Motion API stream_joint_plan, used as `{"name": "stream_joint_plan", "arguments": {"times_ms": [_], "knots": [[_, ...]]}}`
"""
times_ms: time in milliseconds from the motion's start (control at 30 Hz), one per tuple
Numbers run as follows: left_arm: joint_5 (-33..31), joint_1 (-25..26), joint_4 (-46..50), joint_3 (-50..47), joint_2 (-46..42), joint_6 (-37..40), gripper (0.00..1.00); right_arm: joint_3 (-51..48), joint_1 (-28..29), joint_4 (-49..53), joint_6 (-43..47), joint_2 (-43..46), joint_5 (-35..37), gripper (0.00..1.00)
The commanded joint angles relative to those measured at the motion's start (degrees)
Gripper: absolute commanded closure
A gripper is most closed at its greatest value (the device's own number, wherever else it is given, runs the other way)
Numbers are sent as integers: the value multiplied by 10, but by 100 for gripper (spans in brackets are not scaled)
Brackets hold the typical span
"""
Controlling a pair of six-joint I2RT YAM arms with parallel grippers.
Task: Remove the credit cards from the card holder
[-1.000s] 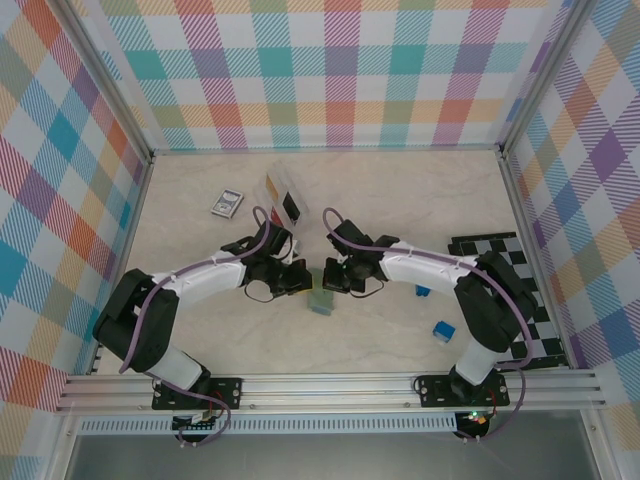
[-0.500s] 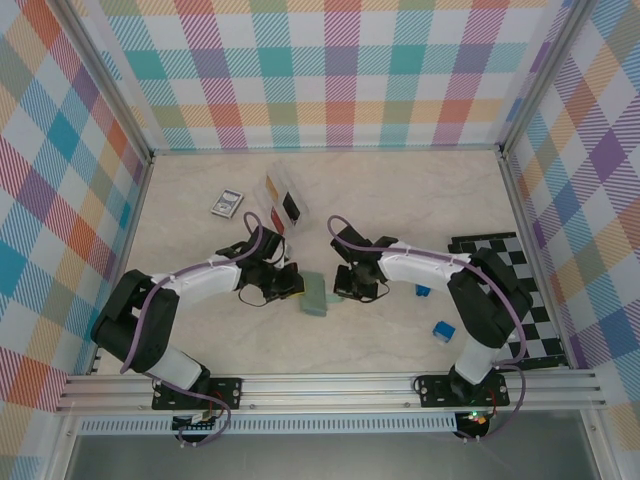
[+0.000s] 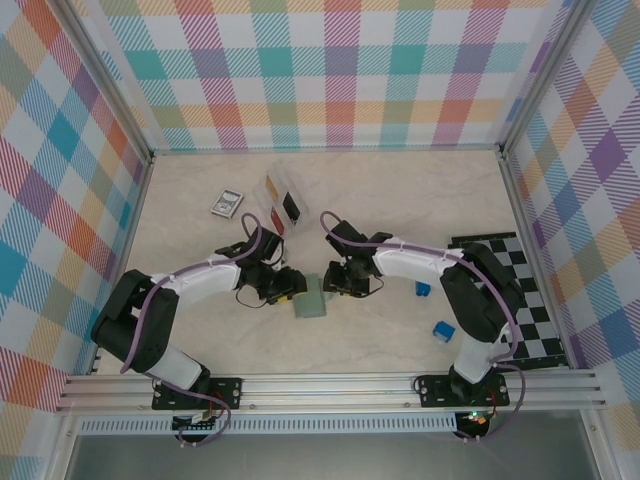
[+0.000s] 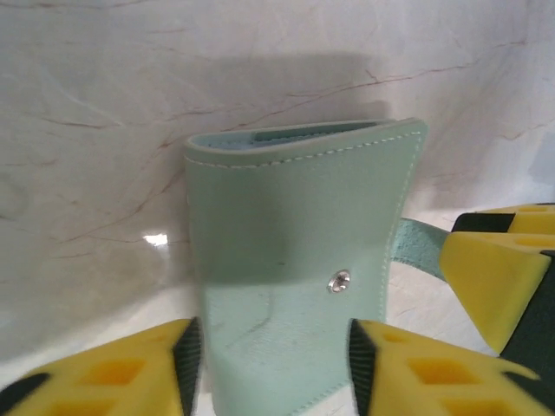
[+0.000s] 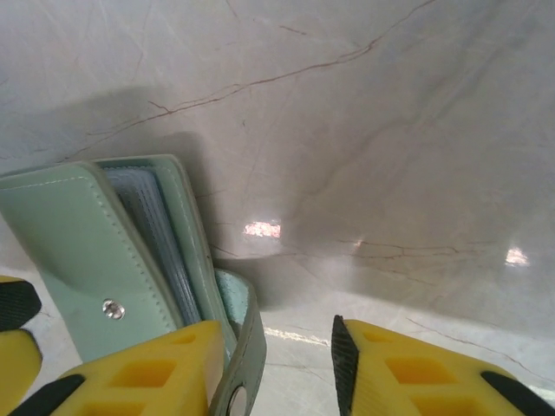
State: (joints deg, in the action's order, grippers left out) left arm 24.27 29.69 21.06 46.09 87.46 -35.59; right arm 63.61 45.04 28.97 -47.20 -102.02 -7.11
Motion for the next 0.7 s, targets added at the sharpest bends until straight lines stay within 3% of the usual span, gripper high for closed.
{"name": "stream_joint_plan", "arguments": {"times_ms": [0,133,267,433,667], "knots": [[-31,-9,49,32,-14,7,38,17,1,5,12,-14,-24,65],[-74,-14,84,55,-32,4,16,13,2,3,14,-17,-33,76],[-129,-29,124,74,-50,1,1,31,3,26,42,-9,-26,90],[-181,-58,169,100,-77,10,0,73,11,78,93,30,3,92],[-201,-99,195,97,-109,-55,0,161,46,112,127,24,-48,91]]}}
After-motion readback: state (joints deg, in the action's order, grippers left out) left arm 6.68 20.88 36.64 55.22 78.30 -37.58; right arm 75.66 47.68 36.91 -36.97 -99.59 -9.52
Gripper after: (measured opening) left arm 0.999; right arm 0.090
